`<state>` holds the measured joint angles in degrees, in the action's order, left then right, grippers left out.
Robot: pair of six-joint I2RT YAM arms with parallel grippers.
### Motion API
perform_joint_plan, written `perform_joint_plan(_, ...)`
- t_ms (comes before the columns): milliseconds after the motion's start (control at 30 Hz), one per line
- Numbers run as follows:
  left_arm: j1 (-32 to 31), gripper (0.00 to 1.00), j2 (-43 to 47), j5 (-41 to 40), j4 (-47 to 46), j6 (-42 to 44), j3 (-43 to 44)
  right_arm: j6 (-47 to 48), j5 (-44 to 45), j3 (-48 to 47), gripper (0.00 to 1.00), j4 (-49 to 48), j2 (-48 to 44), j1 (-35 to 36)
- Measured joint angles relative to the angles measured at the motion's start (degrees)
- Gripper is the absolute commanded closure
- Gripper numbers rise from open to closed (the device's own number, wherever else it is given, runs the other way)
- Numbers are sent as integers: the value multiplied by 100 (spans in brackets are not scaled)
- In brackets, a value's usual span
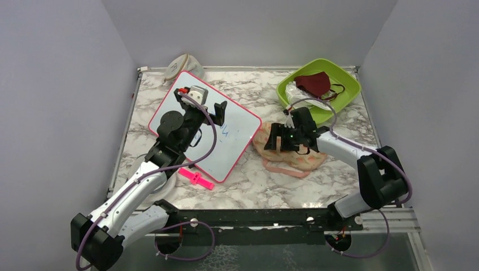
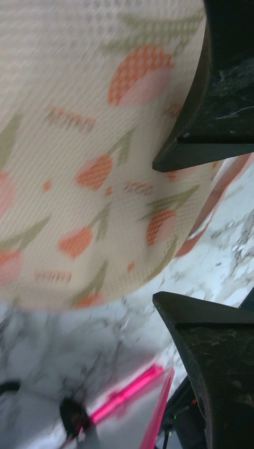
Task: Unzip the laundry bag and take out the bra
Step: Move the laundry bag to the center of the board, then adjust the laundry bag at the center of the board.
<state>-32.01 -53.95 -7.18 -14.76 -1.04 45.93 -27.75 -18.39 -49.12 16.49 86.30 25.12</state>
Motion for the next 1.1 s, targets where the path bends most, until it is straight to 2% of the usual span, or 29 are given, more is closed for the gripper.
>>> perform_joint_plan(167, 0, 2, -11, 2, 2, -20, 0, -407, 439, 813, 5, 577, -522, -26)
perform_joint_plan(333, -2, 2, -35, 4, 2, -61, 0, -977, 1152, 1086, 2, 1867, -2736, -138)
perform_joint_plan(433, -15, 2, -61, 7, 7, -81, 0, -1036, 1478, 752, 2, 2094, -3397, -197)
perform_joint_plan(533, -68, 2, -63, 7, 11, -85, 0, -761, 1486, 280, 8, 2041, -3069, -199)
perform_joint_plan(600, -76, 2, -63, 7, 13, -83, 0, -442, 1158, -72, 10, 1952, -2422, -201)
perform_joint_plan(700, -98, 2, -63, 7, 13, -81, 0, -227, 448, -337, 10, 1469, -1475, -68)
perform_joint_plan(833, -103, 2, -63, 4, 22, -79, 0, -365, -24, -116, 5, 1062, -1119, 280)
perform_joint_plan(867, -103, 2, -63, 4, 22, -79, 0, -448, 125, -101, 0, 1104, -1119, 337)
perform_joint_plan(1100, -103, 2, -66, 4, 24, -79, 0, -990, 2079, 155, 0, 1475, -1543, -63)
